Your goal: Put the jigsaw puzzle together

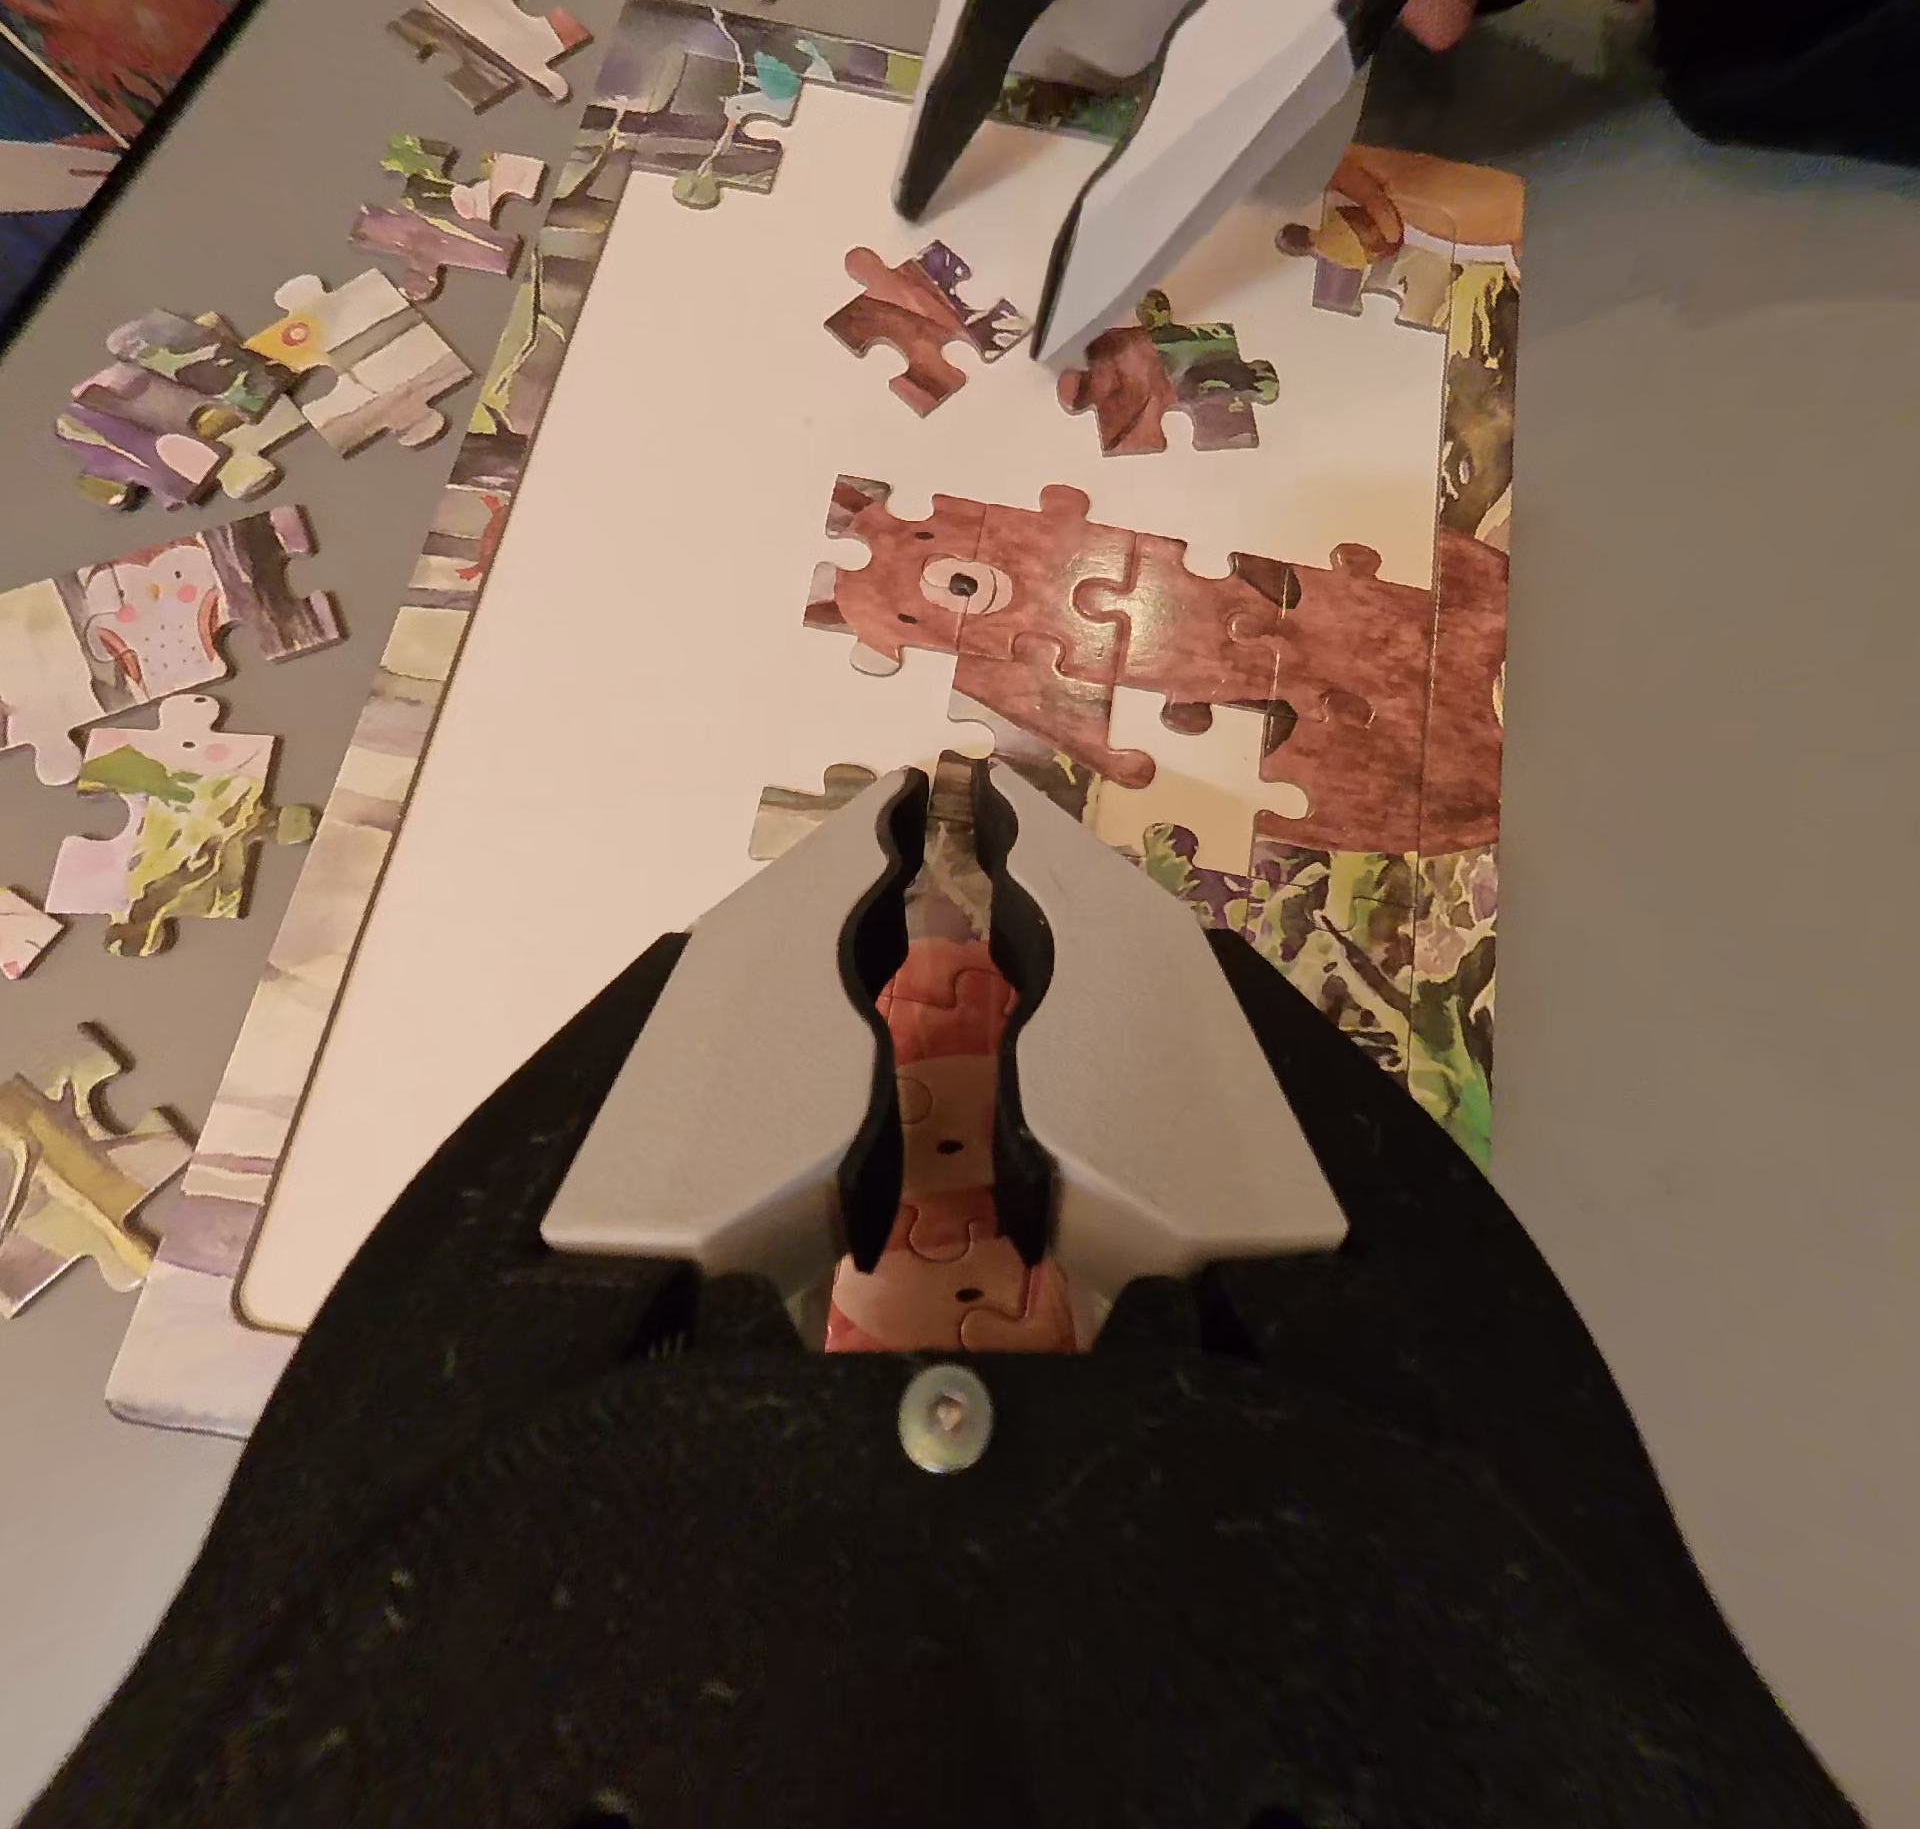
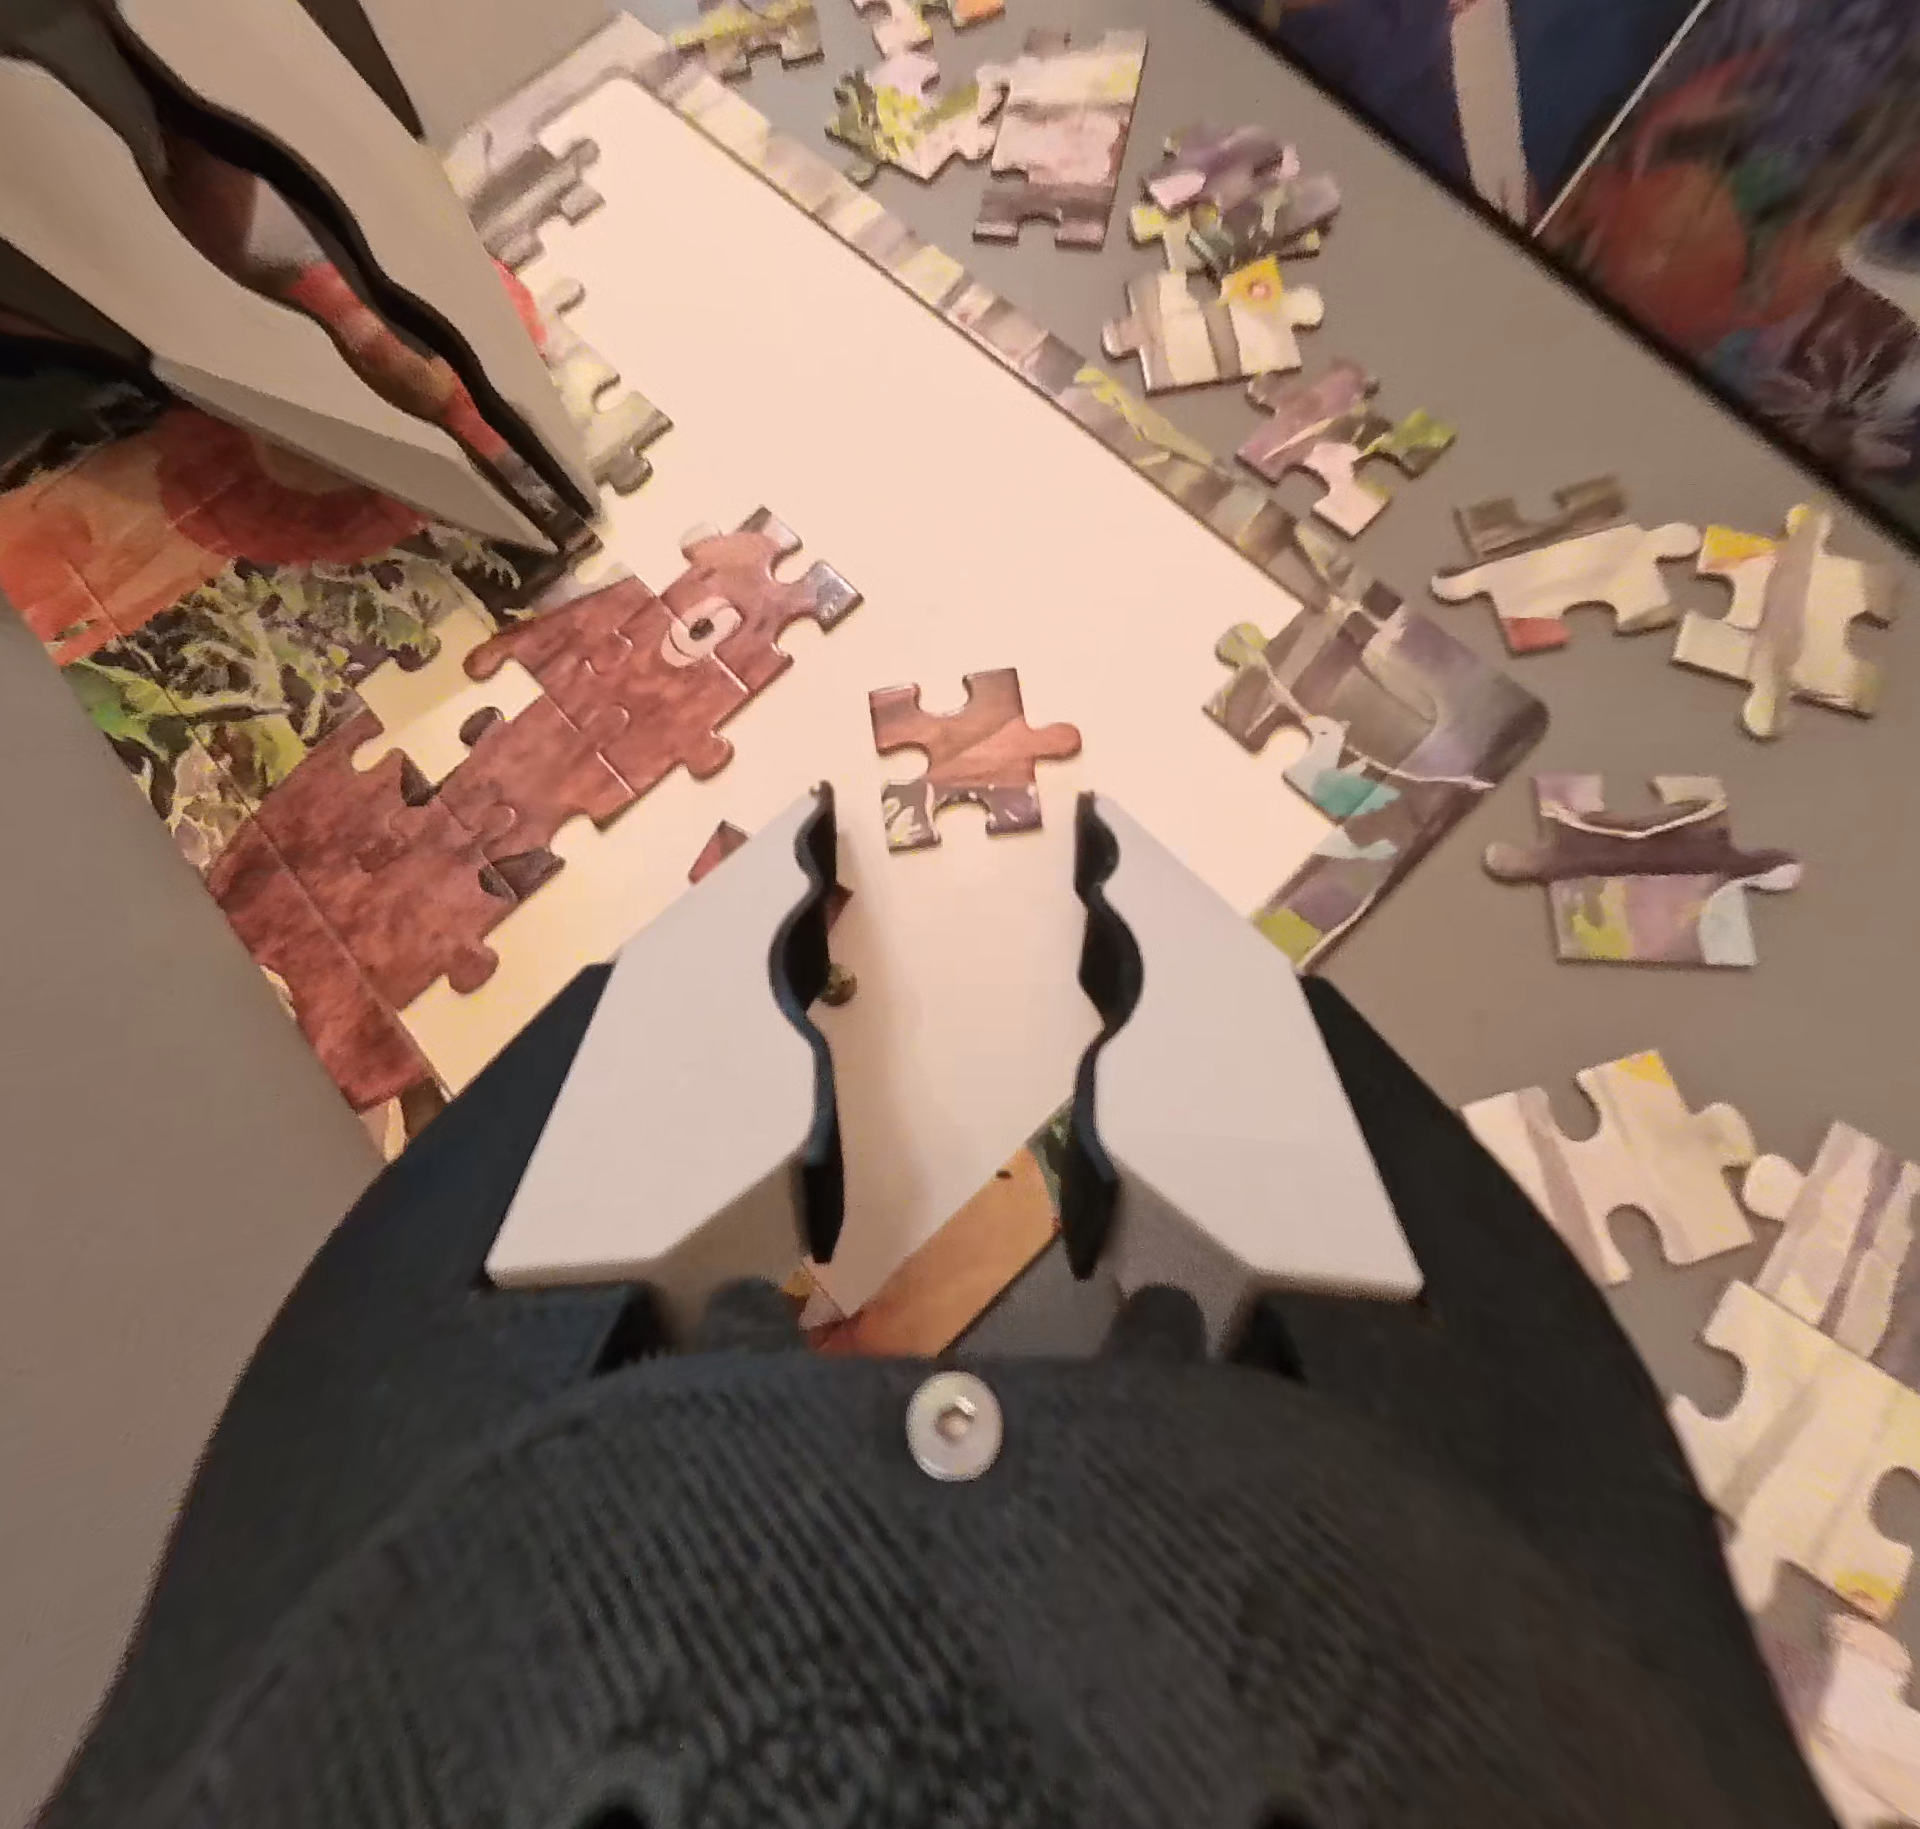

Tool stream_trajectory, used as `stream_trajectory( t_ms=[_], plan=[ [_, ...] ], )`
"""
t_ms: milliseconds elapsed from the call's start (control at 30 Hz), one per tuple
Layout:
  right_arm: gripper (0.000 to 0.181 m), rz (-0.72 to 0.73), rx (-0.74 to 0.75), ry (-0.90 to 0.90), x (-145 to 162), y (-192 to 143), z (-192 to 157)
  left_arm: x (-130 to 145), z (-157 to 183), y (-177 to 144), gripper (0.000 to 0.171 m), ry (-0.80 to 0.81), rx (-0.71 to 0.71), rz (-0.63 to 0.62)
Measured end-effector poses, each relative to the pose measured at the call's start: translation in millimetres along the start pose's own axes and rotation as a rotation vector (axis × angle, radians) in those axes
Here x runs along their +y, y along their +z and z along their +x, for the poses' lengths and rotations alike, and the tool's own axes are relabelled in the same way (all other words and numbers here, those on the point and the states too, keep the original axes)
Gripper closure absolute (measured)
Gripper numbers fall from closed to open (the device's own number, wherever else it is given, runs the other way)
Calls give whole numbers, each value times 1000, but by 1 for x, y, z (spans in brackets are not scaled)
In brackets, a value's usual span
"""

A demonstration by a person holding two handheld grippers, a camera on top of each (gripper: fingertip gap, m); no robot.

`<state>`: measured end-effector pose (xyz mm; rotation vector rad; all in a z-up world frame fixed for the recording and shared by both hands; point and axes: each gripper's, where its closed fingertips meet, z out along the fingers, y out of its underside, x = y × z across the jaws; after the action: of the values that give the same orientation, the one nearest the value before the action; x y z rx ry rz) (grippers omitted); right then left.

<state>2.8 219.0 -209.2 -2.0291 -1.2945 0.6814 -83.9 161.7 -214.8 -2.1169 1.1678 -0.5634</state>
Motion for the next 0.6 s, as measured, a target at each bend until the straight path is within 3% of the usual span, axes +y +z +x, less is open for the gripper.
stream_trajectory(
  t_ms=[233,467,600],
  plan=[
    [149,8,-247,45,-1,-2,-39,0,0,0,162,2,-2,0],
    [134,97,-115,-49,-17,-6,-22,0,0,0,162,3,-3,0],
    [132,52,-67,-199,-16,3,-15,0,0,0,162,3,-3,0]
  ],
)
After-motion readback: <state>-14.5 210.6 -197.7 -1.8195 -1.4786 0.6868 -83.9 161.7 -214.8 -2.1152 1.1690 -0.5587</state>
